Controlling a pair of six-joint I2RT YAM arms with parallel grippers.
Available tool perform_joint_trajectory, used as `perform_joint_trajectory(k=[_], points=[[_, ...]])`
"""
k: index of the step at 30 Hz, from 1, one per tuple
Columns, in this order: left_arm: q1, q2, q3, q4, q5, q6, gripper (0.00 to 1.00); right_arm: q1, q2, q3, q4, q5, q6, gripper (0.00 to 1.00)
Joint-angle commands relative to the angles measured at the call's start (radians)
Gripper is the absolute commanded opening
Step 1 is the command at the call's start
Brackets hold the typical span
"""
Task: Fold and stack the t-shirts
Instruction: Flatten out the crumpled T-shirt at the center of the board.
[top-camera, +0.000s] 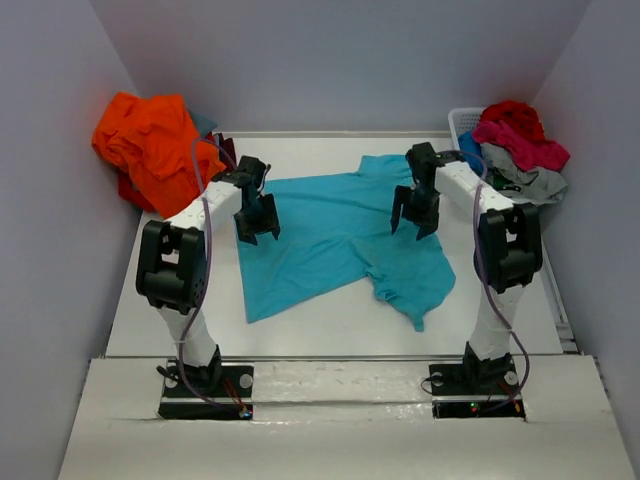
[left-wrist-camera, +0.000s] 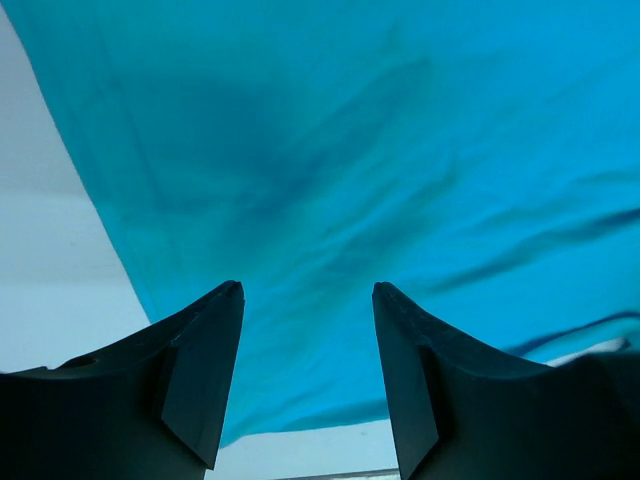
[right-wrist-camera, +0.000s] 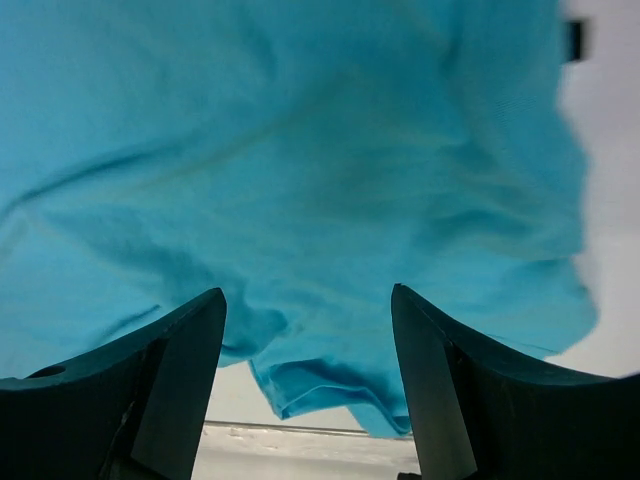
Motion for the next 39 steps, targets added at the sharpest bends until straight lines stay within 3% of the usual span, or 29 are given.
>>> perform_joint_trajectory(k=[1, 10, 24, 39], points=[[-0.013, -0.127, -0.074, 0.025, 0.020, -0.031, 0.65, 0.064, -0.060, -0.129, 0.069, -0.089, 0.019, 0.72], [-0.045, -0.176, -0.218, 0.053, 0.083, -0.065, 0.65, 0.073, -0.135, -0.335, 0.134, -0.138, 0.042, 0.72], [-0.045, -0.125, -0.327, 0.093, 0.152, -0.076, 0.65, 0.082, -0.120, -0.395, 0.169, -0.169, 0.035, 0.72], [-0.054, -0.171, -0.410, 0.053, 0.202, -0.074, 0.65, 0.082, -0.166, -0.501, 0.166, -0.177, 0.018, 0.72]])
